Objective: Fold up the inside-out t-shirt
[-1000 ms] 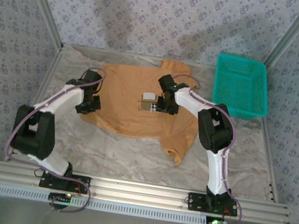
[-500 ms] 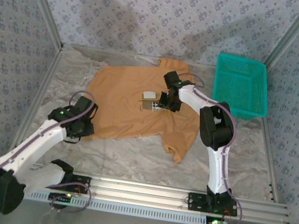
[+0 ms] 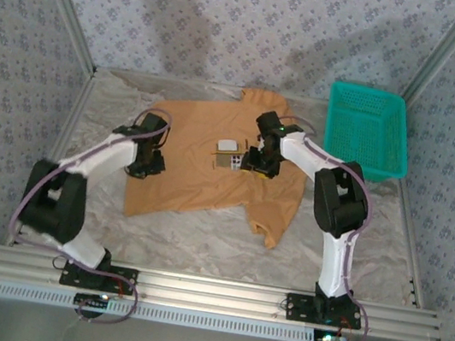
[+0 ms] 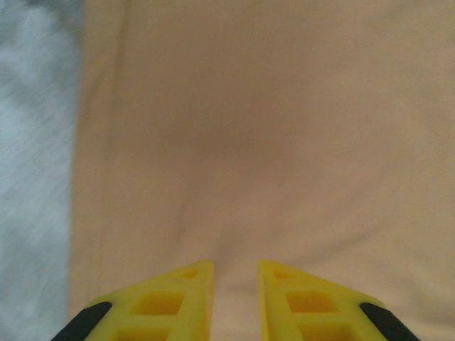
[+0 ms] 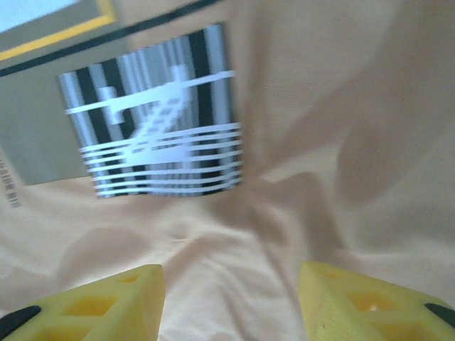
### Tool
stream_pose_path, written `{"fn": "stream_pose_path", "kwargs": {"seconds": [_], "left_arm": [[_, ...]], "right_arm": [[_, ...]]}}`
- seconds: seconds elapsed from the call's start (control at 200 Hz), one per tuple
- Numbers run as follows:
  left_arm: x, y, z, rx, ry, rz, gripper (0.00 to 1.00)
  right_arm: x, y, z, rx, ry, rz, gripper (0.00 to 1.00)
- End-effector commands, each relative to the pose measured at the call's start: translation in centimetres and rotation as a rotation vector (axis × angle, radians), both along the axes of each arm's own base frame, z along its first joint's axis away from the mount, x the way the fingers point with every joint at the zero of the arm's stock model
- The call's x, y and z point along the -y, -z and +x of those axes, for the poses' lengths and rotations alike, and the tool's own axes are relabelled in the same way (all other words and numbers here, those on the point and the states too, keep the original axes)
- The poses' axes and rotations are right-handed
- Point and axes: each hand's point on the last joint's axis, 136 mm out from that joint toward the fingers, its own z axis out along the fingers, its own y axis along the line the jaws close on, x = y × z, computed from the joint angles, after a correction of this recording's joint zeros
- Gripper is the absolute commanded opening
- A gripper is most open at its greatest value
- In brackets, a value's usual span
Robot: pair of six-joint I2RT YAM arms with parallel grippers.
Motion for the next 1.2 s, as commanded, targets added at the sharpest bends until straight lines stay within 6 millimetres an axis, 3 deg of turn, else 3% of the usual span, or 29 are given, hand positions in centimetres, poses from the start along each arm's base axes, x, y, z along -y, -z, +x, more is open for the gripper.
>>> {"fn": "stream_pose_path", "kwargs": {"seconds": [0.0, 0.14, 0.345, 0.425, 0.49, 0.58, 0.66, 0.804, 0.964, 1.194], "left_arm": [[0.6, -0.4, 6.1, 0.079, 0.037, -0.071, 0.21], [-1.7, 2.4, 10.0, 0.032, -0.014, -0.088, 0.20], [-4.5, 6.0, 12.6, -0.027, -0.060, -0.100, 0.21], [-5.3, 6.4, 13.4, -0.032, -0.071, -0.105, 0.22], [-5.5, 5.9, 14.2, -0.023, -0.071, -0.113, 0.23], [-5.6, 4.4, 15.6, 0.007, -0.070, -0.120, 0.23], [-5.6, 3.2, 16.8, 0.017, -0.061, -0.125, 0.23], [-5.9, 3.1, 18.9, 0.014, -0.056, -0.124, 0.23], [-6.4, 4.2, 21.0, 0.007, -0.056, -0.137, 0.23], [-7.4, 5.7, 23.4, 0.001, -0.071, -0.160, 0.24]], "right_arm": [[2.5, 1.6, 0.2, -0.030, 0.030, -0.034, 0.55], [3.7, 2.9, 1.4, -0.038, 0.059, -0.060, 0.55], [4.9, 3.9, 0.7, -0.070, 0.072, -0.116, 0.56], [5.0, 3.2, 0.4, -0.074, 0.078, -0.120, 0.56], [4.7, 1.4, 0.9, -0.029, 0.084, -0.104, 0.57], [4.1, -1.6, 3.0, 0.051, 0.108, -0.064, 0.60], [3.5, -2.9, 6.0, 0.120, 0.119, -0.027, 0.61], [3.0, -0.6, 11.5, 0.145, 0.159, 0.010, 0.60], [3.8, 2.9, 15.2, 0.100, 0.250, 0.052, 0.57], [5.7, 3.2, 19.2, 0.172, 0.366, 0.076, 0.56]]}}
